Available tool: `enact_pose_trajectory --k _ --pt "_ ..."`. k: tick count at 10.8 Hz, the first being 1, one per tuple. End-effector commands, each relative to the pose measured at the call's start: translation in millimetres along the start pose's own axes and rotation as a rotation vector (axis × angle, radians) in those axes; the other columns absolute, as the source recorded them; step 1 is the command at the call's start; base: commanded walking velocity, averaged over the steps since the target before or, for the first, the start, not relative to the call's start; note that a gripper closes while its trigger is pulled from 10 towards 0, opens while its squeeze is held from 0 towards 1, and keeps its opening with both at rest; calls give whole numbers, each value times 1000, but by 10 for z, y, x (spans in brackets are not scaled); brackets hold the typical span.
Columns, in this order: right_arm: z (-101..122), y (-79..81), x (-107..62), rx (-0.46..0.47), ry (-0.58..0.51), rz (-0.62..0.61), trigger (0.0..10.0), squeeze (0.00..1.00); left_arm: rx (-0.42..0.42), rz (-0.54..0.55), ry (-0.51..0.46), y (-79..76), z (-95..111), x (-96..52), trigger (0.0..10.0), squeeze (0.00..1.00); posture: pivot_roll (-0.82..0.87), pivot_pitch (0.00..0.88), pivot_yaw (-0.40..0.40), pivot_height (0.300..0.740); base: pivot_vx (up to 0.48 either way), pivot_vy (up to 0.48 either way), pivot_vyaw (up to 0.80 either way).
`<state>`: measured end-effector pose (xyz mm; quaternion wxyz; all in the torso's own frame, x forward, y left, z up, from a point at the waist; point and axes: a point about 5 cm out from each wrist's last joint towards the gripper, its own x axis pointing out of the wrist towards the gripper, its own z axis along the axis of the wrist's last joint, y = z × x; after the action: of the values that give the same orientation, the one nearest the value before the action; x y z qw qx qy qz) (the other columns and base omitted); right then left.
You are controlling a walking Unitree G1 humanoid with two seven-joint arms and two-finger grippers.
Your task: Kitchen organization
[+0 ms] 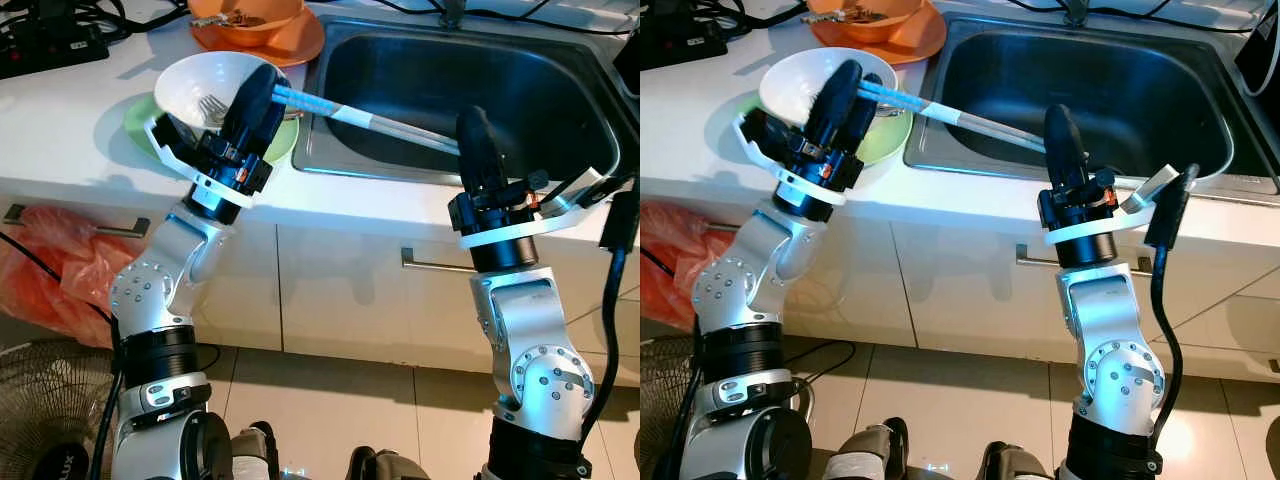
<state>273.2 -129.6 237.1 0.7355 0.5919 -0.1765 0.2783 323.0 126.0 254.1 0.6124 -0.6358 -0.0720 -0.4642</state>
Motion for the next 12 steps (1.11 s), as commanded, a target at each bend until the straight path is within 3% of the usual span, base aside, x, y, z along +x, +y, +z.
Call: enact_pose_trajectory --k 1,2,3,4,10,12 --pt "-1 -126 -61 -4 -14 -94 0 0 9 -46 95 -97 -147 100 10000 1000 76 182 -45 740 0 0 0" --pt "-2 -126 -60 -4 -13 -93 0 0 7 -60 95 -118 -165 139 10000 0 75 183 -44 740 0 0 0" --pt "-4 -127 -58 -3 -13 -93 0 0 15 -56 98 -118 -164 167 10000 0 76 182 -44 740 0 0 0" --pt "-4 -127 -59 -2 -13 -92 0 0 19 -56 101 -122 -182 183 10000 1000 75 183 -44 740 0 0 0" --pt "1 -125 -56 0 -18 -92 0 0 49 -74 176 -181 -354 190 10000 1000 74 182 -44 740 0 0 0" --pt "4 -126 -59 0 -21 -94 0 0 99 -87 228 -210 -392 172 10000 0 74 181 -44 740 0 0 0"
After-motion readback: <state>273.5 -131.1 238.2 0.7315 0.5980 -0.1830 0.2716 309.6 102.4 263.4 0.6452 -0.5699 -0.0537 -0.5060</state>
